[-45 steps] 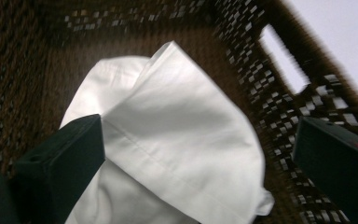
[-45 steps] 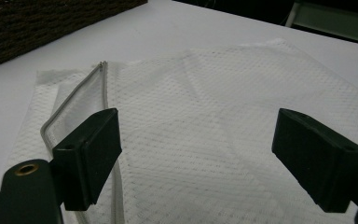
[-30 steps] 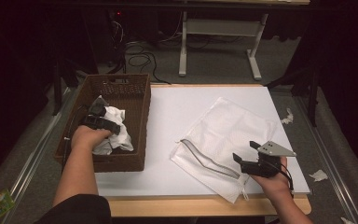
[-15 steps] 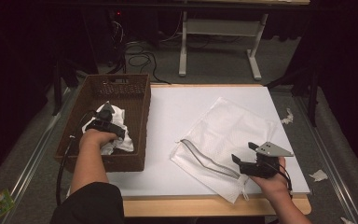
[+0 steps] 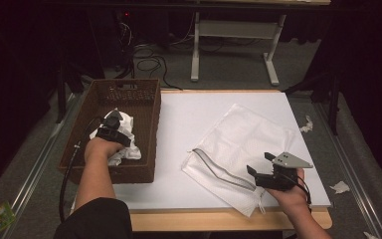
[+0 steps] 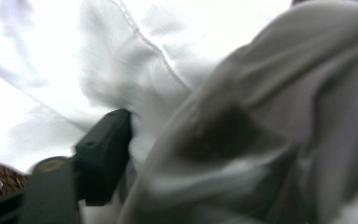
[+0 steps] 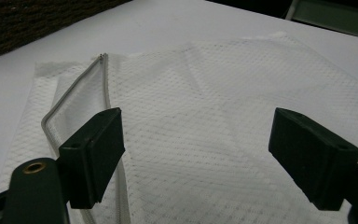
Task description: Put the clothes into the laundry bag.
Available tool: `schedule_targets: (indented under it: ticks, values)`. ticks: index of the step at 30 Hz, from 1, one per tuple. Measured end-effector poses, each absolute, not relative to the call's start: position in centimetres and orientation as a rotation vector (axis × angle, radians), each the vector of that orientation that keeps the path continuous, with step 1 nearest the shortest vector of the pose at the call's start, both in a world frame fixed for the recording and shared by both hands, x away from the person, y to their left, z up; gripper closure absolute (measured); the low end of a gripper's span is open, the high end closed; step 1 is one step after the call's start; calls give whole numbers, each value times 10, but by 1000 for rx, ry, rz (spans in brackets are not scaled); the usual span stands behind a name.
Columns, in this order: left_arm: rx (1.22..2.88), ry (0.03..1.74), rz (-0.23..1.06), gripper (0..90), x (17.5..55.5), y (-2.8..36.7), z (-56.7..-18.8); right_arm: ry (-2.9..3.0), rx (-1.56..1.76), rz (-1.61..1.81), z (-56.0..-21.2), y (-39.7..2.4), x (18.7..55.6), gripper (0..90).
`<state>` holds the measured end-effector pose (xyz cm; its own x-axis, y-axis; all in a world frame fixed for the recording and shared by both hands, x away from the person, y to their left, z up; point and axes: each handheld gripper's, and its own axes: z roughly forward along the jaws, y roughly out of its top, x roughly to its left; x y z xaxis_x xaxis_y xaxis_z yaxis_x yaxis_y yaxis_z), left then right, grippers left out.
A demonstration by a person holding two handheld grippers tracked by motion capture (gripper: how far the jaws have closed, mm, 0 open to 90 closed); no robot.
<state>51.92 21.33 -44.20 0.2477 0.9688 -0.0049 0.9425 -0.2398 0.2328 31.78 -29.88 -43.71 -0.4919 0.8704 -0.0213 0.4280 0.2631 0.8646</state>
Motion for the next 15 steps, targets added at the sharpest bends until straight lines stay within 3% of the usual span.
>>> schedule_targets:
  ticks: [2, 3, 15]
  values:
    - [2331, 1801, 223, 313, 519, 213, -441, 2034, 1174, 1159, -437, -298, 318, 191]
    - [2337, 1791, 240, 379, 518, 213, -440, 2035, 1174, 1158, -437, -298, 318, 192]
    - [2338, 1758, 314, 616, 517, 210, -434, 2039, 1165, 1153, -438, -300, 319, 200]
